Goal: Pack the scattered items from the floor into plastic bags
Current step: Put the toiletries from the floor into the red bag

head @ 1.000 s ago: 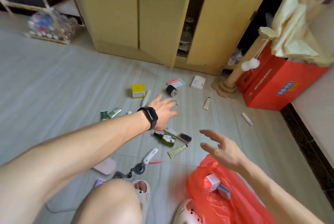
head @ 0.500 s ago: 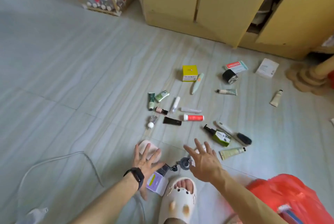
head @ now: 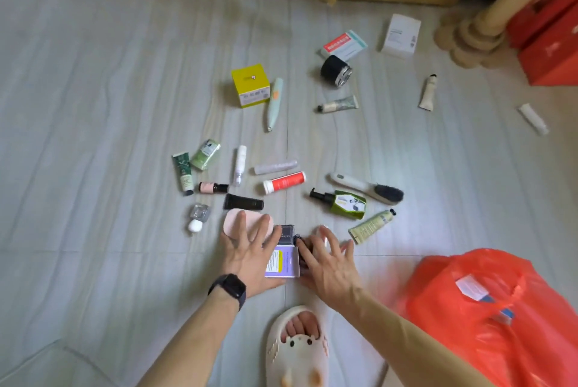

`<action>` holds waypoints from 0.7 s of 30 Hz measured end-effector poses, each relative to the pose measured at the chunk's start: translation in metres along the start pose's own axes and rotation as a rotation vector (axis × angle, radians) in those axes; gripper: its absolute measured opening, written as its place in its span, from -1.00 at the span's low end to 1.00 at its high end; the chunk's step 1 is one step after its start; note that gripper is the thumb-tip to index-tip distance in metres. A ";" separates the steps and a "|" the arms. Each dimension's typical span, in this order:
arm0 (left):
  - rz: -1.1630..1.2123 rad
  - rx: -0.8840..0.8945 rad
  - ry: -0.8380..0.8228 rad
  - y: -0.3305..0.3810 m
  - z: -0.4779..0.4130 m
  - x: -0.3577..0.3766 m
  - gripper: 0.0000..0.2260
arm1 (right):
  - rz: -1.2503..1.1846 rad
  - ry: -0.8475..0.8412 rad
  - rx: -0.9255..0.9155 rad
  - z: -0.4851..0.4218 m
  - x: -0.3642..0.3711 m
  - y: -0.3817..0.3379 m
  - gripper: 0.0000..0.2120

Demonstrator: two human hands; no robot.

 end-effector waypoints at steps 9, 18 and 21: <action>-0.170 0.063 -0.058 0.023 -0.001 -0.007 -0.29 | 0.009 0.093 0.235 -0.001 -0.015 0.003 -0.77; -0.031 0.050 -0.054 0.022 0.011 -0.014 -0.50 | 0.015 -0.091 0.528 0.032 0.015 0.039 -0.77; 0.056 0.041 -0.012 0.024 0.009 -0.029 -0.58 | -0.022 -0.170 0.421 0.043 0.004 0.049 -0.74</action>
Point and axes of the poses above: each hand's wrist, its own z-axis away from the middle knuckle, its own x-axis out of the palm, y = z × x, the point moved 4 cm from there along -z, towards the middle knuckle, and after that the axes turned 2 degrees about -x, right-handed, at the moved point
